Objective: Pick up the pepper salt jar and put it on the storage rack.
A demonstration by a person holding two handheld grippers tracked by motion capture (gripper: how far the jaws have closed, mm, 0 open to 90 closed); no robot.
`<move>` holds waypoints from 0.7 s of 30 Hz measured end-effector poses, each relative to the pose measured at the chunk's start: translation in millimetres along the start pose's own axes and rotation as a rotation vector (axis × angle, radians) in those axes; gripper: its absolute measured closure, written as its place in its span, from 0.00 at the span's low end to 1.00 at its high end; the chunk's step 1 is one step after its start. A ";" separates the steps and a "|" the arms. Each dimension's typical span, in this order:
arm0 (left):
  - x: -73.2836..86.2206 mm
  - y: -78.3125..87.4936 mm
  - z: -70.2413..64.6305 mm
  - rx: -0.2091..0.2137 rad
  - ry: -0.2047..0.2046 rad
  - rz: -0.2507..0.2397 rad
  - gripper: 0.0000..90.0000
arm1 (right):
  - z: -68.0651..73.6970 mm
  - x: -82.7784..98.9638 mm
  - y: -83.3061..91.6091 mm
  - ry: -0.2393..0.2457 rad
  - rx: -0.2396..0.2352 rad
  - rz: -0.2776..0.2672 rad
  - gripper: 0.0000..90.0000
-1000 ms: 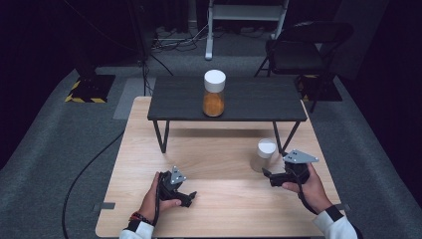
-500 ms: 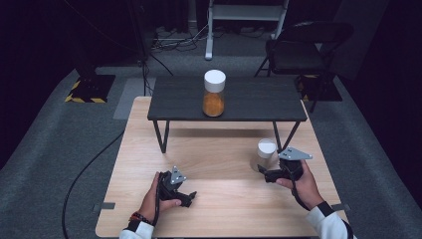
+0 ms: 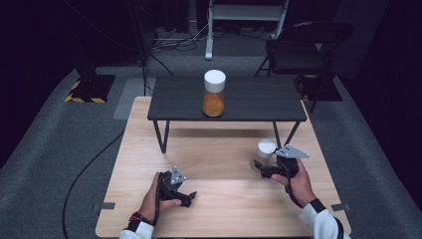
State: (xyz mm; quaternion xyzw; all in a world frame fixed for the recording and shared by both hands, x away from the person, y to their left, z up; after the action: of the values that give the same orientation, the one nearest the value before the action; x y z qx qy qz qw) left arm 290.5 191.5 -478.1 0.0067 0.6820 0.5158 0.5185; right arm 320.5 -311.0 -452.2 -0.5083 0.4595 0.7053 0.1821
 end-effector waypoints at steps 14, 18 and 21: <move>0.0 0.0 -0.1 0.000 0.000 0.000 0.00 | -5.5 3.2 -10.4 -0.042 -0.005 -0.056 0.32; 0.0 0.0 0.0 0.000 0.000 0.000 0.00 | -6.6 3.6 -11.8 -0.033 -0.013 -0.066 0.35; 0.0 0.0 0.0 0.000 0.000 0.000 0.00 | -5.3 3.5 -11.6 -0.014 -0.004 -0.066 0.37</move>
State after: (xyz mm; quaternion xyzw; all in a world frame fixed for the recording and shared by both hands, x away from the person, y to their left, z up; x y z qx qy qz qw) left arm 290.5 191.5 -478.0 0.0066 0.6820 0.5159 0.5184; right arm 330.3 -310.2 -460.9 -0.5186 0.4398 0.7032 0.2075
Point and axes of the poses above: each handheld gripper's, and its own axes: y roughly backward along the jaws, x roughly out of its underside, z roughly to its left, the point moved 3 cm from there along -y, roughly forward along the jaws, and after that the axes turned 4 degrees about -y, right-handed, at the moved point
